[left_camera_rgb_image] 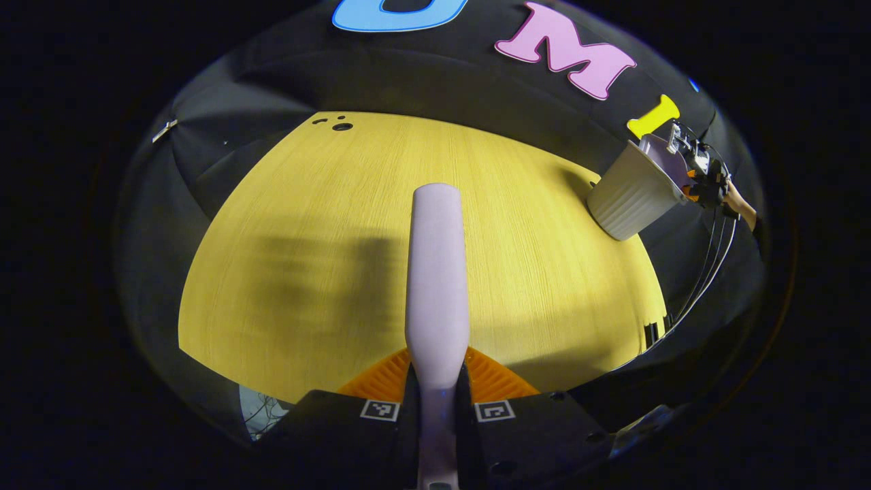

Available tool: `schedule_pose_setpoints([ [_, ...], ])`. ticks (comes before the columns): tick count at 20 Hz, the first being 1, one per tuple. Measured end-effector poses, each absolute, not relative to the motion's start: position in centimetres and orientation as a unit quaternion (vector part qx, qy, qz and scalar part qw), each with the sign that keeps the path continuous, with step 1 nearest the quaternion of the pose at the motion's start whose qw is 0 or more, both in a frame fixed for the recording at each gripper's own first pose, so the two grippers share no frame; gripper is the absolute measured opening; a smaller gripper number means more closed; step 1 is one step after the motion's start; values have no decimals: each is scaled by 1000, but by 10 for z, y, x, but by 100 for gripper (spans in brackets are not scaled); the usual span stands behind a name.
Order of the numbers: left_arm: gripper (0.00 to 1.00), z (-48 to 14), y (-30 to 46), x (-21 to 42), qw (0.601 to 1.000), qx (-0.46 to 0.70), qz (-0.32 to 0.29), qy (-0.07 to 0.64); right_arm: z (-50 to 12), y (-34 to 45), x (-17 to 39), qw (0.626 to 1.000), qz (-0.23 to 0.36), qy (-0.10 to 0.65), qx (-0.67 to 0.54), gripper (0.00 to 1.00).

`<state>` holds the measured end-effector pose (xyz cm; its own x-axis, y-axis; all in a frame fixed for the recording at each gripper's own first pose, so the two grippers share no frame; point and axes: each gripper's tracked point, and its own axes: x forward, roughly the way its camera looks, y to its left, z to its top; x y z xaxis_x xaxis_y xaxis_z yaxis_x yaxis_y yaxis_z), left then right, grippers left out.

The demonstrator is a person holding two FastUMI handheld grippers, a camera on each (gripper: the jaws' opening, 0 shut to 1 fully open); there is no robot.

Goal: Pick up the small broom and dustpan from the desktop, sweep the trash into the dustpan with the broom, and then empty the trash into the garbage bin.

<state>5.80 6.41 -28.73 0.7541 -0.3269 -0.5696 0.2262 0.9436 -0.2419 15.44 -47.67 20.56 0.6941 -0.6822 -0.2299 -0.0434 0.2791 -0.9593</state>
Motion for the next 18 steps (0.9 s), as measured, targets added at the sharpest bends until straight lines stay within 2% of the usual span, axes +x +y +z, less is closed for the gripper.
schedule_pose_setpoints([
  [2,26,-282,67,61,936,-77,-146,311,209,-475,147,753,-229,320,-528,35],
  [3,26,-278,69,63,938,-77,-145,306,212,-473,145,768,-233,316,-507,31],
  [5,26,-271,70,65,939,-75,-150,299,222,-468,138,797,-243,300,-464,39],
  [7,26,-266,73,66,942,-63,-153,291,235,-461,131,828,-251,277,-417,35],
  [10,26,-259,78,67,946,-47,-154,282,255,-446,129,871,-262,236,-342,35],
  [13,26,-254,77,62,948,-47,-161,272,270,-438,134,905,-254,187,-285,35],
  [15,26,-252,76,58,949,-47,-164,265,283,-424,132,922,-248,153,-256,39],
  [18,26,-255,72,50,949,-59,-167,260,291,-409,140,944,-219,123,-214,31],
])
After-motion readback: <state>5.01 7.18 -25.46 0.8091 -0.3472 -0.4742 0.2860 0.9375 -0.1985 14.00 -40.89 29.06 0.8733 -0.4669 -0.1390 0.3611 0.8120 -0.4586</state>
